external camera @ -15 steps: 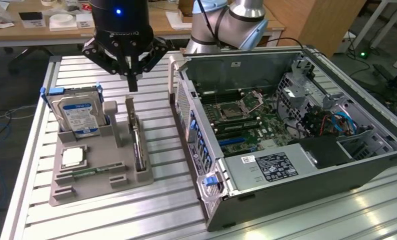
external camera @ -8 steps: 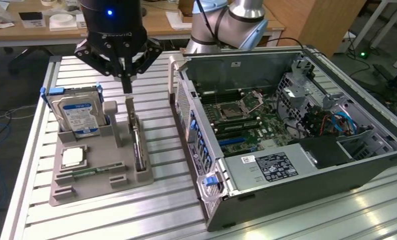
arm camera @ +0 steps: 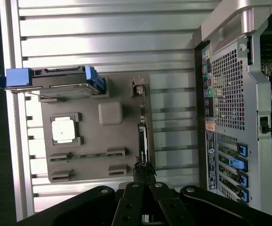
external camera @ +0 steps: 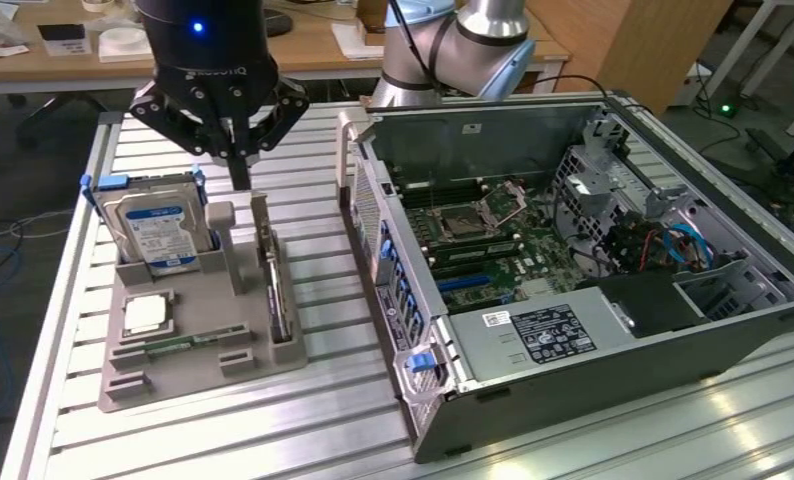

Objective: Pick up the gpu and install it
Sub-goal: 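Reach for the gpu, then pick up the gpu and move the gpu toward the slot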

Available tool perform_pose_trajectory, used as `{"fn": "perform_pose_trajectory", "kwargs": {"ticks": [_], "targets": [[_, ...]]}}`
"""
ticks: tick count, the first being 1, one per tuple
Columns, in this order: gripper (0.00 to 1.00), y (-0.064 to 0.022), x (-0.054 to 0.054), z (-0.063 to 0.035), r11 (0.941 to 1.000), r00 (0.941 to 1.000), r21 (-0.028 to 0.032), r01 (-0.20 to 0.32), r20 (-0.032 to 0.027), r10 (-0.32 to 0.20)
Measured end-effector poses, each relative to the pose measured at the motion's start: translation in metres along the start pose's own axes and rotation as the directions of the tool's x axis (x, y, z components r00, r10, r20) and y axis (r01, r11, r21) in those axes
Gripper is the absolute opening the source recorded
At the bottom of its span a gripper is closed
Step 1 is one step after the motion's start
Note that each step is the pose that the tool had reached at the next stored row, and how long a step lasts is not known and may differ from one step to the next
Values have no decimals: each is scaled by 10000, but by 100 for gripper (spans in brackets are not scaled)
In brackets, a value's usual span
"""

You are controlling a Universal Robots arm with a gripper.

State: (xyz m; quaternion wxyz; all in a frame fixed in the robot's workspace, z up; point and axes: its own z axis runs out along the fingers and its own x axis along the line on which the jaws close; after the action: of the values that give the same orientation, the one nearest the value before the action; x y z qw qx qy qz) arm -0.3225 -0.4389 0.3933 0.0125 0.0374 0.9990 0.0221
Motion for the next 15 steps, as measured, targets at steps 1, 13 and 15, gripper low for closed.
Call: {"fn": "perform_pose_trajectory", "kwargs": {"ticks": [1, 13, 15], "targets": [[11, 0, 0, 0, 10000, 10000, 0, 0, -1, 0], [11, 0, 1, 0, 10000, 10000, 0, -1, 0, 1], [17, 0, 1, 0, 10000, 10000, 0, -1, 0, 1]]}}
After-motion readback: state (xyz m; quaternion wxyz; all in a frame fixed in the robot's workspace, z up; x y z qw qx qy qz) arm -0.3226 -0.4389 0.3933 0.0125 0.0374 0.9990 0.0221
